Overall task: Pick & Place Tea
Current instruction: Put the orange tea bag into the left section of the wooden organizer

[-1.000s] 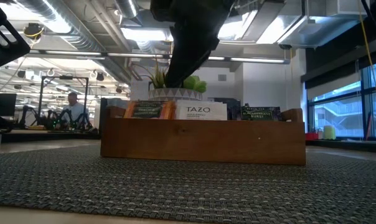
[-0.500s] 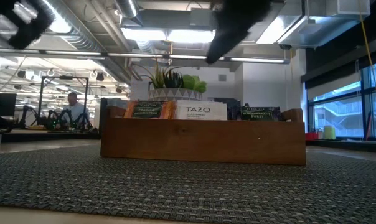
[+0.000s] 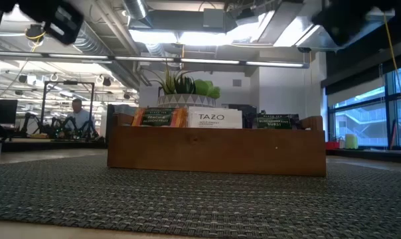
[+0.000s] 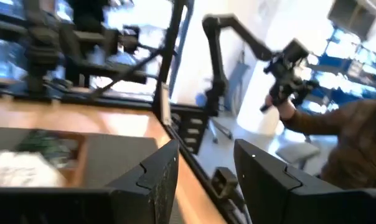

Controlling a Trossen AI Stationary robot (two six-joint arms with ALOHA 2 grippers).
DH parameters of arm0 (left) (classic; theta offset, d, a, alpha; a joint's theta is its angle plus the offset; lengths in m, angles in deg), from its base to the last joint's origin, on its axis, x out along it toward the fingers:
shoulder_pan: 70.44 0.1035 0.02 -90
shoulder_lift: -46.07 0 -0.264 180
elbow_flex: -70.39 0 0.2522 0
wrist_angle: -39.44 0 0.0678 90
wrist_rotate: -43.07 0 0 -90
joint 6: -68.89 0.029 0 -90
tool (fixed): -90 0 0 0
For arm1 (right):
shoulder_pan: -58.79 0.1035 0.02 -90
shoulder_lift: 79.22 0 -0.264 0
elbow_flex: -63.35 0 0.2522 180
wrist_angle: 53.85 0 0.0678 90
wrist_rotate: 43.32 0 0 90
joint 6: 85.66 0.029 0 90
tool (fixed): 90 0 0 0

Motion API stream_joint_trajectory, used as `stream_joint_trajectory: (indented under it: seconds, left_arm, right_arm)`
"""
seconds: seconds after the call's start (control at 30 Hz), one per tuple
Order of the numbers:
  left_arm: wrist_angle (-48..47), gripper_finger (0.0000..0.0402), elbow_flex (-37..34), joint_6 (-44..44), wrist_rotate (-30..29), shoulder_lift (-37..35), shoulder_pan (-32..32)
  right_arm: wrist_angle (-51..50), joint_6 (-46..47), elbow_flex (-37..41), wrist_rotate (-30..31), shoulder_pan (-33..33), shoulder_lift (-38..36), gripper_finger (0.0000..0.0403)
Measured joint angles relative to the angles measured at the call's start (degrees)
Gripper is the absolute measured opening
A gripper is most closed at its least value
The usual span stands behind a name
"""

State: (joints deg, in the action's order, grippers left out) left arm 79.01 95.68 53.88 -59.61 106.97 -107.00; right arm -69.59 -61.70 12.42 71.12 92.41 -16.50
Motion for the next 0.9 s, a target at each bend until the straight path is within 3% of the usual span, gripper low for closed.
stream_joint_trajectory:
  seconds: [0.2,0.4,0.67,0.9]
  left_arm:
    - [3.8,0.0153,-8.6,-0.7,-7.0,-7.9,0.0]
    - [3.5,0.0153,-11.1,-0.1,-7.3,-12.8,-0.2]
    - [1.9,0.0152,-11.1,2.2,-7.3,-13.9,-0.2]
    - [-0.4,0.0150,-11.1,8.8,-10.0,-13.8,-0.2]
  right_arm:
    - [25.8,-3.6,18.6,1.4,3.2,-8.0,0.0166]
    - [41.0,-7.2,28.8,1.6,2.1,-11.6,0.0166]
    - [42.9,-16.6,30.0,2.4,2.0,-11.9,0.0166]
    - [43.0,-19.9,31.2,12.5,0.6,-13.7,0.0166]
